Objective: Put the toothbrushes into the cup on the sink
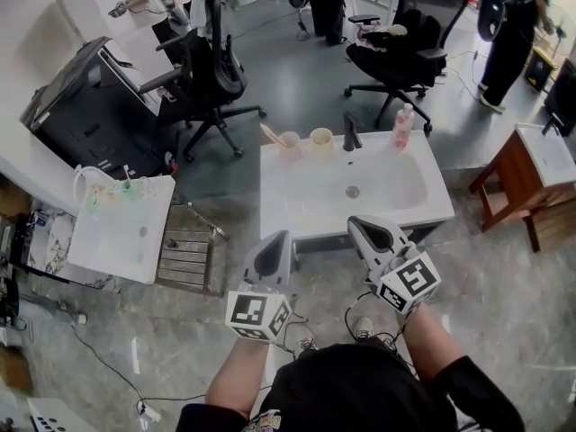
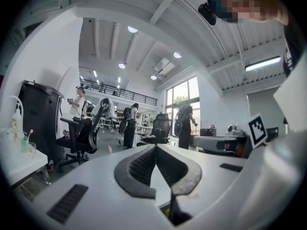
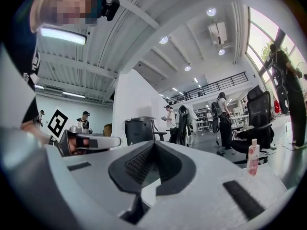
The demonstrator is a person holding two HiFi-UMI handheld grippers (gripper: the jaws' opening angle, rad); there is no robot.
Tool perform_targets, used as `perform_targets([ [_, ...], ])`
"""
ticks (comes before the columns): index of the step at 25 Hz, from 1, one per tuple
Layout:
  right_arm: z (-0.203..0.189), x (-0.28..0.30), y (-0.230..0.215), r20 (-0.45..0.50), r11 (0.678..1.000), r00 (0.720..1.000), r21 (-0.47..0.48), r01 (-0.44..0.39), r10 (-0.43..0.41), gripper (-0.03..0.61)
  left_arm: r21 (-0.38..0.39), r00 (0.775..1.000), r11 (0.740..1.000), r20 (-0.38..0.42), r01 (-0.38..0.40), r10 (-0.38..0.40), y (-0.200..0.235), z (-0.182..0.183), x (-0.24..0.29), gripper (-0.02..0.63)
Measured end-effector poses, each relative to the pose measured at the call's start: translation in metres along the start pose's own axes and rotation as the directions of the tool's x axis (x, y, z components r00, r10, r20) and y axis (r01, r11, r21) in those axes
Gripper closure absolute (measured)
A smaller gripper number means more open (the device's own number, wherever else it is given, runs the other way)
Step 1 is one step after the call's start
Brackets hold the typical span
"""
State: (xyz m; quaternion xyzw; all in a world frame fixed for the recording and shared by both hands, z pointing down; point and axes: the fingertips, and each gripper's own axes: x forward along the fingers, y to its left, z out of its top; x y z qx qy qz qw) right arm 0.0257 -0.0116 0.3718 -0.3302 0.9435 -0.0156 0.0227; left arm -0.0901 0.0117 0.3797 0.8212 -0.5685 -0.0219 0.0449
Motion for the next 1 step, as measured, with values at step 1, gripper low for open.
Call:
perform_targets([
  [1, -0.0003, 0.0002, 0.0006, -0.001, 1.000, 1.000, -0.001, -0.001, 0.001, 0.574, 0.000, 1.000, 1.000, 0.001, 0.000, 0.000, 0.0002, 0.0000, -0.0002, 0.609],
])
